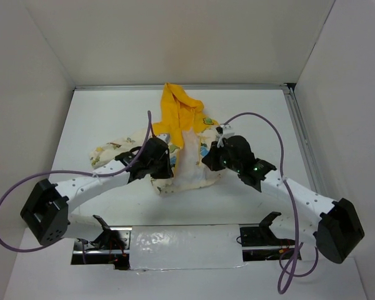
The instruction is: Zip up the jacket
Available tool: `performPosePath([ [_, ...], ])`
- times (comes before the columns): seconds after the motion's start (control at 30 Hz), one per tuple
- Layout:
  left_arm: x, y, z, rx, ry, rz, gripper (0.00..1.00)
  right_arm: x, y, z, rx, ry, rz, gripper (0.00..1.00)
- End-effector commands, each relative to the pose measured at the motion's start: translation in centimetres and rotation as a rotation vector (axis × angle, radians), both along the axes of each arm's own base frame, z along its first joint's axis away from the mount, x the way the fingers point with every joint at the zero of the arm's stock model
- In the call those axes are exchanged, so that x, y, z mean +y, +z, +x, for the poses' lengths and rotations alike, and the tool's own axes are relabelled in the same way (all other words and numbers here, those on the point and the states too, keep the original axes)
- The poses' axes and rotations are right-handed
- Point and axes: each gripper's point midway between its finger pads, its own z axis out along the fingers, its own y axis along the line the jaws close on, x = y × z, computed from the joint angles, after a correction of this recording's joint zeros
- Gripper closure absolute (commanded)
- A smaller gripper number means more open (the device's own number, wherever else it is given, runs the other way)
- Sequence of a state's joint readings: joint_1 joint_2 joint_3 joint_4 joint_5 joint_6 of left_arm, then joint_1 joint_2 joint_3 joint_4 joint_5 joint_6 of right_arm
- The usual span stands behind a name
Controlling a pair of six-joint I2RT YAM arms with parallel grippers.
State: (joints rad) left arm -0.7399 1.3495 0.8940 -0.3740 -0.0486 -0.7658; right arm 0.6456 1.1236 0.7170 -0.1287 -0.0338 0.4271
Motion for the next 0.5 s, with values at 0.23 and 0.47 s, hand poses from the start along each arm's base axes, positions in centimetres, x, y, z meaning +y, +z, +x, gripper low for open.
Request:
performPosePath([
  [0.23,-1.8,9.7,1.5,-0.284,-0.039,-0.269,1.0,5.1,7.8,-5.3,-0.414,0.568,0.323,1.0],
  [0.47,-3.0,13.7,-0.2,-0.429,-0.151,-0.468,1.0,5.7,8.3,-6.8,-0.457,0.671,0.392,1.0],
])
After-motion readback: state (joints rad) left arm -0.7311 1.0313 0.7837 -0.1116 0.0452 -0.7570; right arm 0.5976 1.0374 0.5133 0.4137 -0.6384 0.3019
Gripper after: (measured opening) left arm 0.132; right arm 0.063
